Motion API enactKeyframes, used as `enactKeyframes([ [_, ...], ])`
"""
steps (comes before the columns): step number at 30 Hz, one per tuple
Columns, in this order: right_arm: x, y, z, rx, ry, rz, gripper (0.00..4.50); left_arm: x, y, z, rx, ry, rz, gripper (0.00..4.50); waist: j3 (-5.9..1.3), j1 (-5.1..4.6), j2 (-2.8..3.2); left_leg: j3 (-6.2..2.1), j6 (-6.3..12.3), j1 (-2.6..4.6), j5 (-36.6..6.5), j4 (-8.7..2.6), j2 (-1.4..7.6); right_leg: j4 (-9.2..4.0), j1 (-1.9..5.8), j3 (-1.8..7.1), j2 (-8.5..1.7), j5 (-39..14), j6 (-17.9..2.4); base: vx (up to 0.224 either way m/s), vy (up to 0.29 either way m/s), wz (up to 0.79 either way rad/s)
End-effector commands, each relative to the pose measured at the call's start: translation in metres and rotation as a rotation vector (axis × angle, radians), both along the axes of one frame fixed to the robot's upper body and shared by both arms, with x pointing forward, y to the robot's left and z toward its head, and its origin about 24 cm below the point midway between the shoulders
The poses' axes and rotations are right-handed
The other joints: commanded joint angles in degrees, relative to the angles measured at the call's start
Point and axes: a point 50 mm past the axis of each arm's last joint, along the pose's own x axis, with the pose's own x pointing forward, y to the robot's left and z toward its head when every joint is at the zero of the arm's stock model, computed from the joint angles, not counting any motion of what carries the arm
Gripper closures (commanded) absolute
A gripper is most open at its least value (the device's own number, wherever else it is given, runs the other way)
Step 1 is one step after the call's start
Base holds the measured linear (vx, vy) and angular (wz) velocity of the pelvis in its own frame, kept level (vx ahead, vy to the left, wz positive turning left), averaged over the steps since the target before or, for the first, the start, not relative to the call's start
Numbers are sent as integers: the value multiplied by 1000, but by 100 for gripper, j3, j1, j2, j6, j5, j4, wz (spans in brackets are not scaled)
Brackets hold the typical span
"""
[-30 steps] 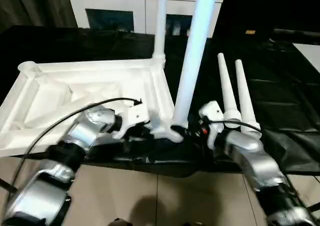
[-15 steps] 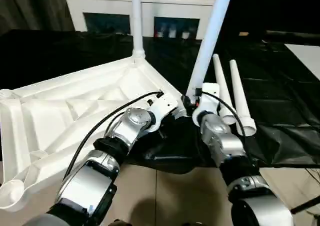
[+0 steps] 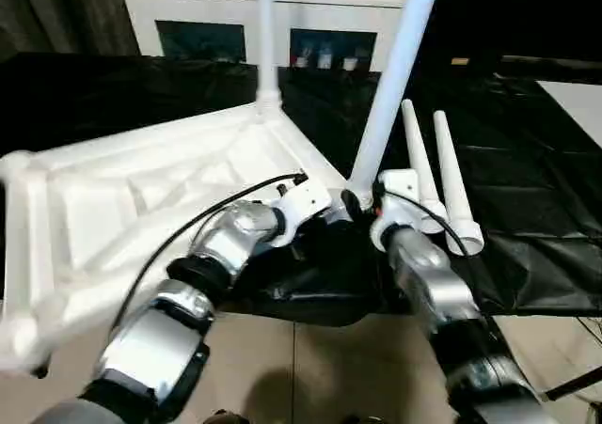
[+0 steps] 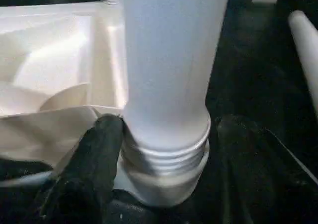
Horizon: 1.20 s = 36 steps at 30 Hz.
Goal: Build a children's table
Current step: Rotate leg to tighten
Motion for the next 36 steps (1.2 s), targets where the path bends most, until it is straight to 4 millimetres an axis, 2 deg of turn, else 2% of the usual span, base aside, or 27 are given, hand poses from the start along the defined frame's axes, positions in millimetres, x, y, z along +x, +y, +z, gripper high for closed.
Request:
enactKeyframes([
  [1, -14, -11, 7, -18, -34, 77, 119, 4, 1, 14, 93, -97, -142, 450, -419, 45, 20, -123, 108, 160, -2223, -458, 185, -416, 229, 176, -228, -2135, -718, 0, 0, 0],
  [3, -22, -14, 7, -8, -37, 121, 119, 4, 2, 16, 110, -105, -183, 450, -426, 61, -1, -107, 131, 165, -2164, -452, 187, -392, 226, 185, -219, -1916, -764, 0, 0, 0],
  [4, -25, -14, 7, -3, -35, 138, 119, 4, 2, 17, 115, -109, -194, 450, -440, 61, 30, -113, 143, 145, -2069, -451, 192, -334, 260, 184, -220, -1582, -923, 0, 0, 0],
  [5, -28, -16, 6, -6, -28, 155, 119, 4, 2, 19, 115, -114, -208, 450, -443, 58, 59, -112, 140, 145, -2075, -448, 194, -326, 256, 184, -221, -1530, -968, 0, 0, 0],
  [7, -34, -18, 3, -26, -19, 187, 119, 5, 0, 24, 121, -140, -244, 450, -441, 51, 33, -100, 149, 157, -2107, -435, 195, -330, 253, 182, -226, -1479, -1064, 0, 0, 0],
  [8, -36, -19, 3, -37, -21, 190, 119, 5, 0, 26, 116, -148, -255, 450, -446, 52, 64, -93, 154, 161, -2108, -422, 187, -337, 254, 184, -232, -1483, -1083, 0, 0, 0],
  [9, -36, -19, 3, -43, -24, 190, 119, 6, -1, 27, 112, -152, -260, 450, -455, 53, 48, -91, 152, 166, -2039, -418, 192, -321, 254, 185, -228, -1391, -1127, 0, 0, 0],
  [10, -36, -20, 4, -42, -23, 180, 119, 6, -2, 29, 106, -162, -280, 450, -460, 61, 68, -91, 167, 159, -1925, -408, 187, -302, 264, 186, -227, -1250, -1172, 0, 0, 0],
  [11, -36, -20, 5, -42, -24, 173, 119, 6, -2, 31, 101, -174, -290, 450, -465, 61, 62, -86, 175, 159, -1870, -407, 190, -291, 266, 189, -223, -1154, -1195, 0, 0, 0],
  [14, -37, -20, 9, -38, -22, 170, 119, 6, -2, 36, 101, -224, -326, 450, -476, 71, 64, -79, 265, 165, -1645, -384, 197, -232, 277, 192, -210, -698, -1341, 0, 0, 0],
  [15, -37, -19, 10, -39, -22, 175, 119, 7, -1, 38, 101, -245, -326, 450, -487, 78, 44, -85, 302, 149, -1531, -379, 200, -200, 304, 189, -221, -563, -1376, 0, 0, 0],
  [16, -37, -18, 10, -40, -21, 179, 119, 8, 0, 39, 100, -258, -324, 450, -488, 79, 55, -81, 341, 149, -1445, -369, 195, -186, 303, 188, -213, -453, -1408, 0, 0, 0],
  [18, -38, -15, 10, -50, -19, 208, 119, 9, 3, 42, 70, -245, -304, 450, -485, 82, 58, -78, 352, 154, -1432, -368, 199, -177, 308, 189, -223, -426, -1448, 0, 0, 0],
  [19, -39, -14, 10, -51, -19, 214, 118, 9, 4, 42, 58, -232, -300, 419, -485, 82, 54, -75, 354, 153, -1424, -364, 192, -178, 311, 188, -221, -431, -1456, 0, 0, 0],
  [20, -40, -11, 9, -52, -15, 237, 118, 10, 8, 44, 23, -216, -279, 400, -478, 74, -60, -60, 376, 146, -1444, -367, 198, -193, 316, 188, -232, -506, -1463, 0, 0, 0],
  [21, -41, -9, 9, -51, -12, 245, 118, 11, 10, 46, 9, -218, -269, 400, -478, 99, 3, -69, 385, 154, -1410, -368, 200, -177, 314, 193, -245, -599, -1473, 0, 0, 0],
  [22, -41, -8, 9, -50, -11, 258, 118, 11, 11, 46, -17, -196, -267, 400, -457, 83, -25, -67, 378, 147, -1488, -377, 208, -201, 304, 193, -241, -743, -1434, 0, 0, 0],
  [25, -44, -4, 9, -48, -6, 287, 118, 9, 17, 51, -123, -147, -263, 351, -423, 105, -23, -64, 280, 166, -1751, -391, 206, -242, 283, 201, -268, -1237, -1398, 0, 0, 0],
  [27, -45, -4, 10, -49, -8, 301, 118, 8, 22, 54, -183, -116, -269, 349, -406, 101, -26, -70, 226, 151, -1861, -410, 207, -252, 279, 204, -272, -1465, -1367, 0, 0, 0],
  [28, -46, -3, 10, -48, -10, 307, 118, 6, 25, 54, -222, -79, -267, 343, -381, 91, -20, -73, 109, 180, -2155, -421, 208, -283, 246, 211, -272, -1852, -1279, 0, 0, 0],
  [29, -46, -3, 11, -46, -16, 313, 118, 4, 31, 56, -262, -41, -266, 343, -373, 89, -12, -75, 90, 178, -2232, -424, 201, -298, 237, 212, -269, -1987, -1243, 0, 0, 0],
  [30, -47, -4, 14, -38, -30, 330, 118, -4, 43, 59, -335, 58, -277, 331, -357, 85, -13, -89, 22, 175, -2330, -442, 217, -285, 254, 222, -291, -2171, -1228, 0, 0, 0],
  [31, -48, -4, 15, -36, -35, 336, 118, -8, 47, 60, -348, 85, -285, 318, -350, 78, -14, -103, 12, 146, -2341, -453, 223, -275, 271, 225, -299, -2238, -1221, 0, 0, 0],
  [32, -48, -4, 15, -36, -35, 336, 118, -8, 47, 60, -348, 85, -285, 311, -356, 51, 8, -99, -17, 161, -2398, -454, 214, -292, 227, 222, -254, -2371, -1133, 0, 0, 0],
  [33, -48, -4, 15, -36, -35, 336, 118, -8, 47, 60, -348, 85, -285, 306, -365, 39, 26, -83, -74, 236, -2539, -433, 198, -335, 159, 220, -221, -2464, -1065, 0, 0, 0],
  [36, -48, -4, 15, -36, -35, 336, 118, -8, 47, 60, -348, 85, -285, 273, -330, 59, 28, -98, -169, 291, -2848, -425, 187, -429, 105, 208, -226, -2944, -878, 0, 0, 0],
])
